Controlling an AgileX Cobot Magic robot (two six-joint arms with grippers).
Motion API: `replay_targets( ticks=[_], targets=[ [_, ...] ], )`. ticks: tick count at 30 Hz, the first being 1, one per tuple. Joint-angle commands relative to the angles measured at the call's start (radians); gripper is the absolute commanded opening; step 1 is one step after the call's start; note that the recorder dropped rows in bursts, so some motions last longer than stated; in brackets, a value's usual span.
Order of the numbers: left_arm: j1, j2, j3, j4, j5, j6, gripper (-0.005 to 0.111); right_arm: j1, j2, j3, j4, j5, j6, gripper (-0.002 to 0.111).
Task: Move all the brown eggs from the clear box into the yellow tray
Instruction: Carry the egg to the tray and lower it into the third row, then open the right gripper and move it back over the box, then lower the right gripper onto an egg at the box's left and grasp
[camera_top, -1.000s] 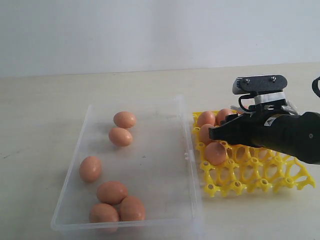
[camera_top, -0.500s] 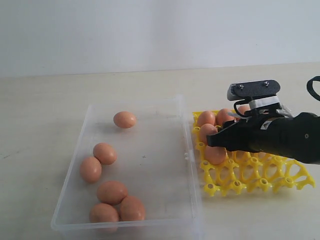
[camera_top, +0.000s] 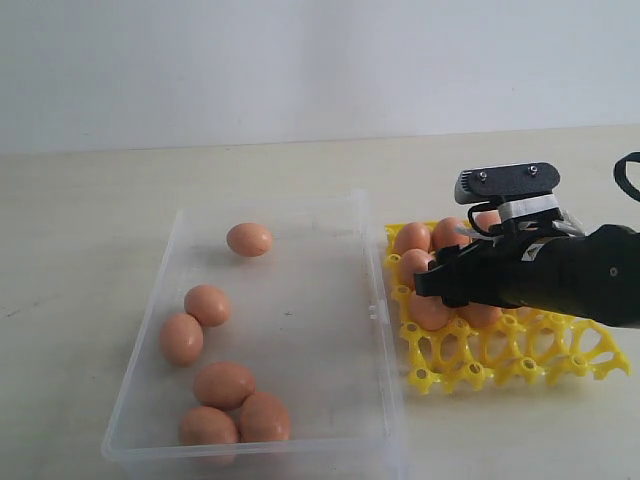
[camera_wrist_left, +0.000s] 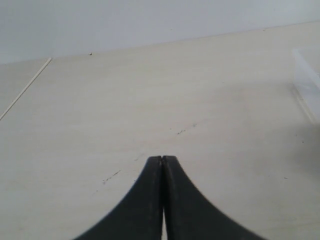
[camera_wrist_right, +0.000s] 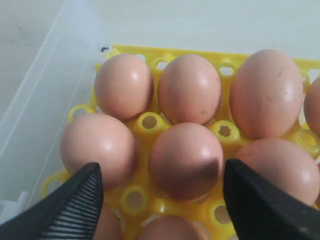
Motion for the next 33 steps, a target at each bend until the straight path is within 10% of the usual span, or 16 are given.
replay_targets(
  ticks=[1, 5, 9, 19, 33],
  targets=[
    [-0.005, 0.001, -0.004, 0.000, -0.009, -0.004, 0.000, -0.005, -0.013, -0.006, -0.010, 0.016, -0.002, 0.064],
    [-0.005, 0.001, -0.004, 0.000, -0.009, -0.004, 0.000, -0.005, -0.082, -0.025, -0.010, 0.079, 0.005, 0.047],
    [-0.005, 0.001, -0.004, 0.000, -0.009, -0.004, 0.000, 0.016, -0.174, -0.115, -0.010, 0.260, -0.031, 0.000],
    [-0.005, 0.001, -0.004, 0.000, -0.009, -0.004, 0.000, 0.191, -0.099, -0.481, 0.017, 0.679, -0.118, 0.003],
    [-0.005, 0.001, -0.004, 0.000, -0.009, -0.004, 0.000, 0.344, 0.326, -0.878, -0.037, 0.769, -0.234, 0.055]
  ],
)
